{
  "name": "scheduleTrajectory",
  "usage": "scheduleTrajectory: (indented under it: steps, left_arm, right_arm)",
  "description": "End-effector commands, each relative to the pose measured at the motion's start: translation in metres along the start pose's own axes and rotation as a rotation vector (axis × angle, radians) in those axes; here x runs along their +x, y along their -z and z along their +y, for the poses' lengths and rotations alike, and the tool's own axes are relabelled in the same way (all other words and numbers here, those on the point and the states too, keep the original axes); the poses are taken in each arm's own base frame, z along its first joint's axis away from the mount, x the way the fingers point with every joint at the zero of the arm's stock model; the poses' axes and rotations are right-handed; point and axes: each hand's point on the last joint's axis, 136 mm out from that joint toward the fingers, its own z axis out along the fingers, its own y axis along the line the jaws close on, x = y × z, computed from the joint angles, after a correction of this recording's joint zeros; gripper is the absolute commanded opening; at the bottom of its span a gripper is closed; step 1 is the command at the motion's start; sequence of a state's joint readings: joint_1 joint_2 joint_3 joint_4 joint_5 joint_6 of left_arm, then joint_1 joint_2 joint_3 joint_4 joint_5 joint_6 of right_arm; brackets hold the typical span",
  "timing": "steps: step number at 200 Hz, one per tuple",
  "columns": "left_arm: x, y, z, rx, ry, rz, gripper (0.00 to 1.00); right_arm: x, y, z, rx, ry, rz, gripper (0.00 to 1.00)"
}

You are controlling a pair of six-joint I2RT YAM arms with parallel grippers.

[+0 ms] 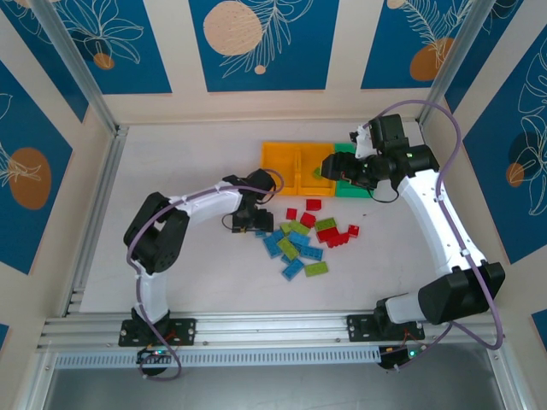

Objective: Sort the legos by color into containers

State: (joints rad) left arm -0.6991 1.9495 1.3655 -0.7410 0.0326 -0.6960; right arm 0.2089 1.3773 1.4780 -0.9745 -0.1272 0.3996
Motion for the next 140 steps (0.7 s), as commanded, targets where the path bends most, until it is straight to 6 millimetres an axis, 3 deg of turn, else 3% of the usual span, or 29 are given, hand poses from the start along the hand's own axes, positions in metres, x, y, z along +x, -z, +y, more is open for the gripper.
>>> scheduleTrajectory:
  steps: [1,29,69,85,103,122,140]
  left_arm:
    - [0.010,-0.001,-0.003,0.020,0.133,0.025,0.68]
    - [0.004,-0.013,-0.022,0.057,0.139,0.032,0.67]
    - [0.006,-0.017,-0.023,0.024,0.112,0.039,0.33]
    - [-0.003,0.003,-0.029,0.054,0.086,-0.013,0.27]
    - [-0.024,0.044,-0.044,0.094,0.028,-0.137,0.26]
    - [-0.057,0.084,-0.062,0.125,-0.023,-0.274,0.26]
    - [-0.099,0.105,-0.075,0.074,-0.090,-0.406,0.26]
  right_arm:
    - [0.001,0.007,0.006,-0.041,0.001,-0.018,0.81]
    - [0.001,0.007,0.003,-0.032,0.008,-0.015,0.81]
    - [0.000,0.012,0.006,-0.043,0.001,-0.020,0.81]
    - [0.001,0.014,0.009,-0.062,-0.013,-0.019,0.81]
    - [0.003,0.017,0.015,-0.095,-0.029,-0.021,0.81]
    - [0.003,0.020,0.016,-0.107,-0.043,-0.047,0.81]
    - [0.001,0.019,0.012,-0.092,-0.056,-0.072,0.81]
